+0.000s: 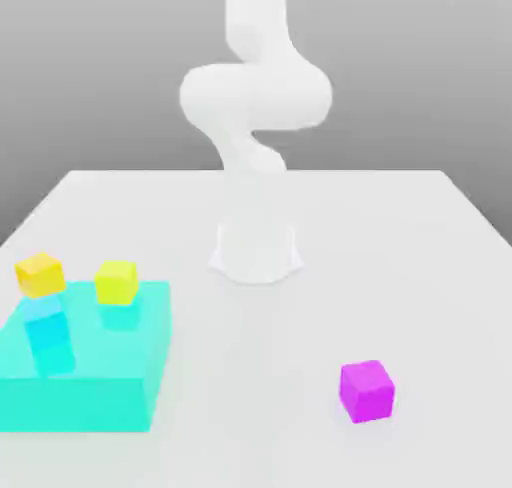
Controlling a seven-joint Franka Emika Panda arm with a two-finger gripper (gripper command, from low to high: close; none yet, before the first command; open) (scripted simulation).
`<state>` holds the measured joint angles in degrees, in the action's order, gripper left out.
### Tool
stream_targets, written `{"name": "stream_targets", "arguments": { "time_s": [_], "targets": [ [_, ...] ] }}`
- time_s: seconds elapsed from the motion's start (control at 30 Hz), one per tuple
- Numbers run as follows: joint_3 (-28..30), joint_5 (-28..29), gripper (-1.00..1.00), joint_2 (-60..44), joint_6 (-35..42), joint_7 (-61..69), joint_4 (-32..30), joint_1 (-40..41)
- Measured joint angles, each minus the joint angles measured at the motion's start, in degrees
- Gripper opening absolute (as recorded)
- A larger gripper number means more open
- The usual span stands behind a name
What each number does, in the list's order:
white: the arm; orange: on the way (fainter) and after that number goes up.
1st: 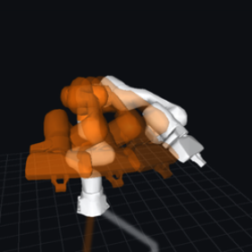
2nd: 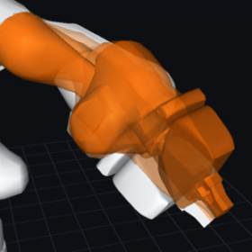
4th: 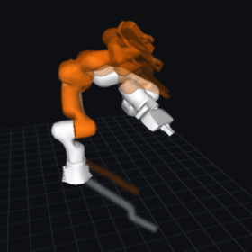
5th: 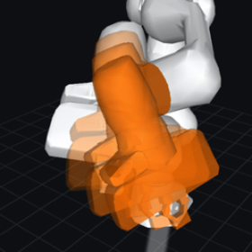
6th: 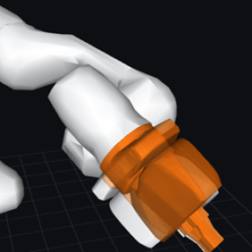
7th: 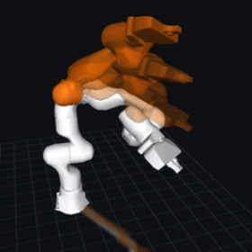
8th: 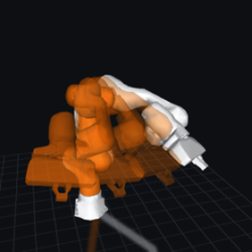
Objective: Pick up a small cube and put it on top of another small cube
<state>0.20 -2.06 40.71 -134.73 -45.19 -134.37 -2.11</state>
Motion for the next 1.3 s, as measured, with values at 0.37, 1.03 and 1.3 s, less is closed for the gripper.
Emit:
{"name": "stream_targets", "arguments": {
  "time_s": [0.37,1.03,1.3],
  "targets": [
    [-3.3,-6.6,0.0,-23.5,-13.3,0.9,-11.6,-8.0],
    [-8.2,-0.3,0.0,-52.7,-30.0,-6.9,-20.6,-12.2],
    [-4.6,3.1,0.0,-57.6,-35.5,-9.5,-20.1,-15.1]
  ]
}}
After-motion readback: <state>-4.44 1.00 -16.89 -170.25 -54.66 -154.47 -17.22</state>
